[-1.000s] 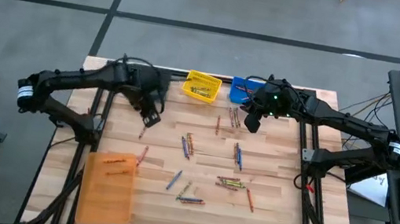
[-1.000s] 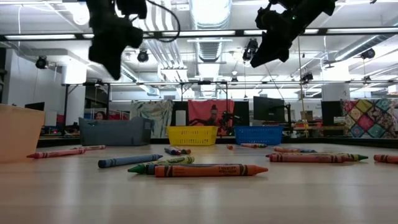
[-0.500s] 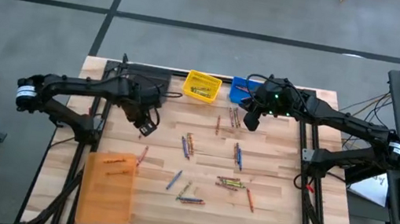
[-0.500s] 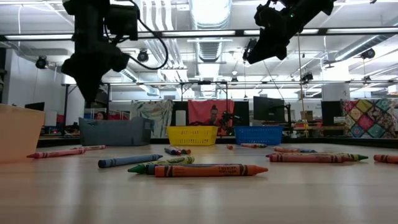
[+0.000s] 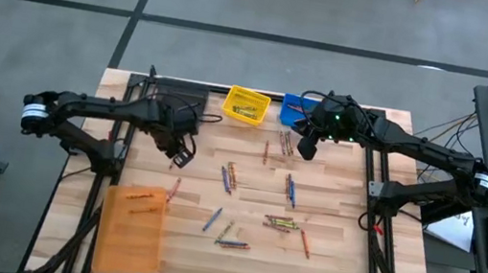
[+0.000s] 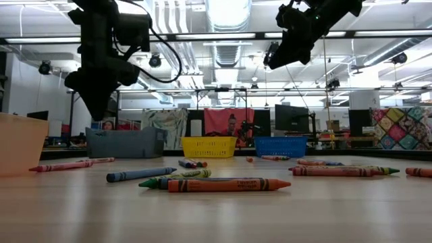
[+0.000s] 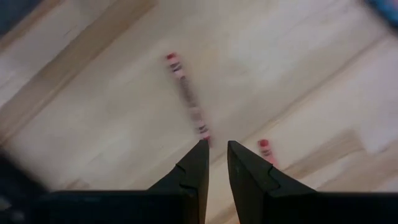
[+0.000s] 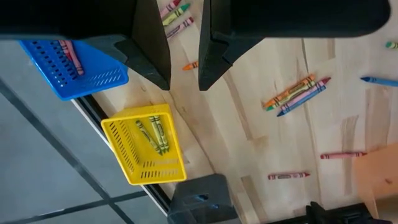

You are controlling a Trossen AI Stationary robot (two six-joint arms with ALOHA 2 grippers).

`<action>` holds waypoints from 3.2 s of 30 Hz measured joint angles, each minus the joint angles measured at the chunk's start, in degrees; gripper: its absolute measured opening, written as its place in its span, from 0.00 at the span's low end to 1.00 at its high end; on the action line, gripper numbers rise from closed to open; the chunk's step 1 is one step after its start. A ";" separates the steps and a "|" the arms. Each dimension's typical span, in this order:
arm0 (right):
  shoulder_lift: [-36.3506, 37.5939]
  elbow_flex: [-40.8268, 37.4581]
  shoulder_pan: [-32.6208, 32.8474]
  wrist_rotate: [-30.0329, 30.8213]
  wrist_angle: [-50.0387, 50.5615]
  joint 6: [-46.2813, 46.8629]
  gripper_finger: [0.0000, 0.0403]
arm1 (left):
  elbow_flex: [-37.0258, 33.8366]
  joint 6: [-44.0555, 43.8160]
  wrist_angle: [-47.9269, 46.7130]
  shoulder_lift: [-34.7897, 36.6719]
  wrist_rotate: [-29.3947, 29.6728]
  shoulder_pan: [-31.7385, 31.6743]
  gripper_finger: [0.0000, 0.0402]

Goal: Sort crayons
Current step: Put the red crayon into the blue bin

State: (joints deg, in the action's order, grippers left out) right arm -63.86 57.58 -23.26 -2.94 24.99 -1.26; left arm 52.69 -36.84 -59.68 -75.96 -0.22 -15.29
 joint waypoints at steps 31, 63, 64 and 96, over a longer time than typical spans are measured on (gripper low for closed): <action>0.00 -0.07 0.01 -0.03 4.83 -0.71 0.18 | -0.03 -8.79 6.23 -14.46 -1.28 13.40 0.31; 0.00 -0.07 0.00 -0.04 4.79 -0.87 0.18 | -0.66 -7.52 10.62 -21.53 -0.73 15.52 0.18; 0.00 -0.07 0.02 -0.04 4.79 -0.87 0.18 | -0.66 -7.31 10.75 -21.53 -0.75 15.52 0.16; 0.00 -0.09 0.00 -0.04 9.72 -1.26 0.18 | 20.05 30.94 7.38 -21.22 21.75 12.26 0.00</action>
State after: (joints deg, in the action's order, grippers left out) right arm -63.86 57.49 -23.27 -2.98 34.71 -2.52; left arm 72.74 -5.89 -52.30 -97.19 21.53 -3.03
